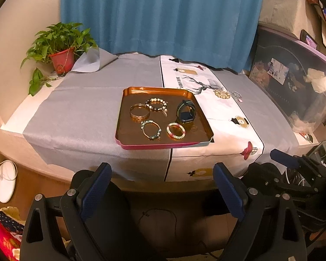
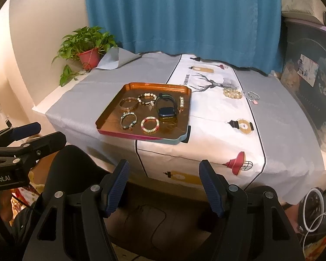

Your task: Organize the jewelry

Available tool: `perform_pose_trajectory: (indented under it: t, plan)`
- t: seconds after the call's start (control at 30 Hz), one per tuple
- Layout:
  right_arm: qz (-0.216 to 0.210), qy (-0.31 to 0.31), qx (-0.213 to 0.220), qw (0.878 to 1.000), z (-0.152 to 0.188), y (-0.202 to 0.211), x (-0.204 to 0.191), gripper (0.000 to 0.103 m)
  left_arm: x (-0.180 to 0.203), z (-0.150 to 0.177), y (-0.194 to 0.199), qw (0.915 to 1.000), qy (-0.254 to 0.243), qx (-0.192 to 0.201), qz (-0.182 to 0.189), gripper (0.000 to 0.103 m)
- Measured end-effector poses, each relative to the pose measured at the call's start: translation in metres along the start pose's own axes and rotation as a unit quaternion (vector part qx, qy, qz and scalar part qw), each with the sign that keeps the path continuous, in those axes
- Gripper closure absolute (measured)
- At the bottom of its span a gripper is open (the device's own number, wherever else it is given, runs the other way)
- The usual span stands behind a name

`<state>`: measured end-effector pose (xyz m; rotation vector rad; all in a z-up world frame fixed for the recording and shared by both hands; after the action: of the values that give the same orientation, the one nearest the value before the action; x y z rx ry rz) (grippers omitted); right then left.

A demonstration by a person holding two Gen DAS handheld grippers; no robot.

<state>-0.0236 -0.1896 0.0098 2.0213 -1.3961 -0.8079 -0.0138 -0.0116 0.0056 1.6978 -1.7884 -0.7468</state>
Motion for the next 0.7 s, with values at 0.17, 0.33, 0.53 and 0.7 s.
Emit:
perform_pose_trajectory:
  t: [0.17, 0.33, 0.53, 0.7]
  plan:
    - [0.002, -0.004, -0.006, 1.000, 0.001, -0.004, 0.001, 0.035, 0.000, 0.001, -0.005, 1.0000, 0.000, -0.004, 0.000, 0.010]
    - [0.000, -0.005, -0.012, 1.000, 0.003, -0.010, 0.001, 0.035, 0.000, 0.001, -0.010, 1.0000, 0.000, -0.010, -0.001, 0.010]
    - [0.002, -0.012, -0.017, 1.000, 0.004, -0.016, 0.007, 0.035, 0.002, 0.000, -0.015, 0.9999, -0.003, -0.013, -0.003, 0.010]
    - [0.000, -0.023, -0.026, 0.999, 0.007, -0.025, 0.015, 0.035, 0.005, -0.001, -0.024, 0.9997, -0.007, -0.024, -0.006, 0.010]
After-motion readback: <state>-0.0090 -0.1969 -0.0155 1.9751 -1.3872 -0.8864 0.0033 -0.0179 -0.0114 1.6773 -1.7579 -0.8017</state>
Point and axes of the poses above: each gripper's, at about its wrist camera, not at the fingertips, and y roughly against the way its jaws point, x to its right, z to its underside, the point moved 3 cm from there along -y, roughly the way its jaws point, and after that the axes turned 8 degrees about -z, right-handed, at the moved point
